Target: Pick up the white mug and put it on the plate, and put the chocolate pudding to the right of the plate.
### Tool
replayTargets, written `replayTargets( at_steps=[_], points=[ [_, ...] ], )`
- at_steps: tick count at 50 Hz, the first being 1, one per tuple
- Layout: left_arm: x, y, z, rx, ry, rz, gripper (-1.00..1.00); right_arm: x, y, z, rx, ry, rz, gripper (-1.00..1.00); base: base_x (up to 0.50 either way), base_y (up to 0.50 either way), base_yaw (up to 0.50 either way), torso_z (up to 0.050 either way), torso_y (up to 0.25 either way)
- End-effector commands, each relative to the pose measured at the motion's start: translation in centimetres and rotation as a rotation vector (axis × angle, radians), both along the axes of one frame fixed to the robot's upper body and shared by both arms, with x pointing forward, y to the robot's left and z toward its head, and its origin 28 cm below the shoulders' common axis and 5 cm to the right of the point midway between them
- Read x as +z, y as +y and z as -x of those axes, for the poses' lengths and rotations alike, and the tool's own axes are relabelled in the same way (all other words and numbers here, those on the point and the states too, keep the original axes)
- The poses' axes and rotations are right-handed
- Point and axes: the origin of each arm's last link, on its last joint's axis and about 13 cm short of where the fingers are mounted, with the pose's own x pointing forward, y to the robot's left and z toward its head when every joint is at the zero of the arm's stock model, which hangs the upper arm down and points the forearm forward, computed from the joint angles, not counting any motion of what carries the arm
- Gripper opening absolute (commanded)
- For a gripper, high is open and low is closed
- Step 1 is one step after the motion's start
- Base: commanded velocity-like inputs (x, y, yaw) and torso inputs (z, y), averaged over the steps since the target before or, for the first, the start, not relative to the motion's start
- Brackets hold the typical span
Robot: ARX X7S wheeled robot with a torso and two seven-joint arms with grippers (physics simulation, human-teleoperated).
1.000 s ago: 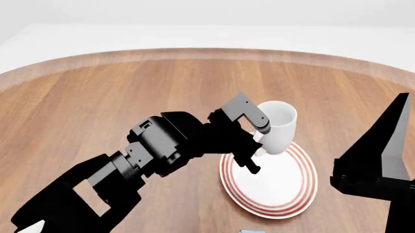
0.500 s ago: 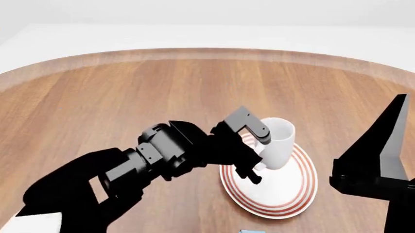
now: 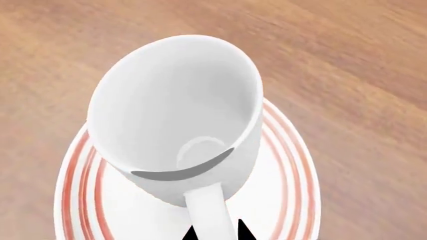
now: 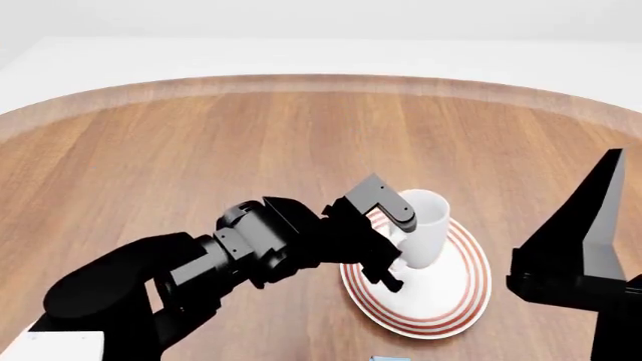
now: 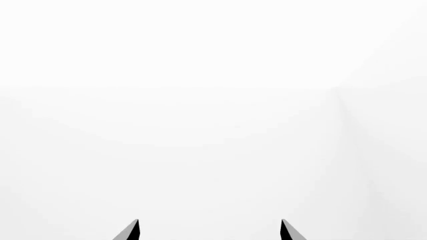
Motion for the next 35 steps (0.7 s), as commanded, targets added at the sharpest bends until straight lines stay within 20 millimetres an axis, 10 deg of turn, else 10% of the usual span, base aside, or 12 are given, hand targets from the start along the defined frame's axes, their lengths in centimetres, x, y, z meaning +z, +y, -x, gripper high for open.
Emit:
replayTargets(
  at_steps=[1,35],
  points=[
    [0.3,-1.0,0.1,-0.001,-0.019,0.047,-1.00,0.0,-0.1,0.0,-0.013,-0.012,0.012,1.00,0.00,0.00,0.00,0.000,0.000],
    [-1.4,-1.1,0.9,0.005,-0.065,-0.027,-1.00,0.2,-0.1,0.1,0.002,-0.016,0.003,1.00,0.00,0.00,0.00,0.000,0.000]
  ],
)
